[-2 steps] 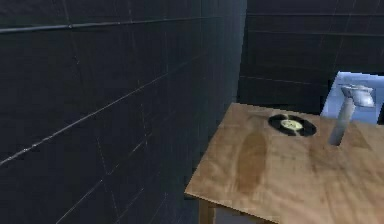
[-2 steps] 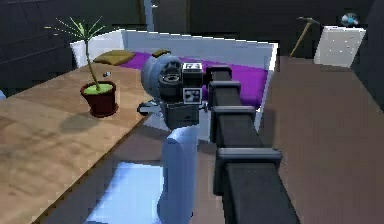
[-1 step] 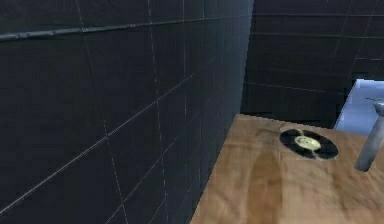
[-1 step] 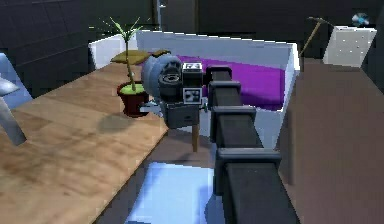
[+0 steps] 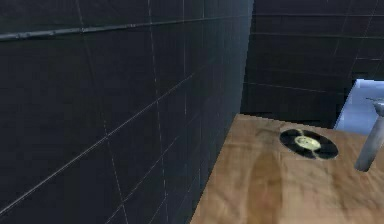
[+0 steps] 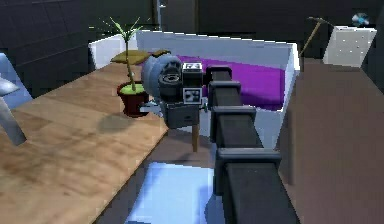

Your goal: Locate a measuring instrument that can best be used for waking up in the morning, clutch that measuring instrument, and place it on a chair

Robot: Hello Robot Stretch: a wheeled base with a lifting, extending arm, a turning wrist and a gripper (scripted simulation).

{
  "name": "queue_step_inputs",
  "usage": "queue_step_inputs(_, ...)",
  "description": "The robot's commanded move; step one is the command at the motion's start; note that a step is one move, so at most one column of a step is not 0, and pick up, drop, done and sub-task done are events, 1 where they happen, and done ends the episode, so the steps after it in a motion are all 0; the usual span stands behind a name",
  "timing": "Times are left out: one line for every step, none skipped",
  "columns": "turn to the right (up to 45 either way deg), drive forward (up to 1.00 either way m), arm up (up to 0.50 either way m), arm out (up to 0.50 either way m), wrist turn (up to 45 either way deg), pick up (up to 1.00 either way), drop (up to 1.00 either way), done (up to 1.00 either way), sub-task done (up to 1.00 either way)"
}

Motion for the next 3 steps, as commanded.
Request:
queue_step_inputs(0.0,0.0,0.0,0.16,0.0,0.0,0.0,0.0,0.0)
queue_step_inputs(0.0,0.0,0.0,0.0,12.0,0.0,0.0,0.0,0.0)
queue_step_inputs(0.0,0.0,-0.3,0.0,0.0,0.0,0.0,0.0,0.0)
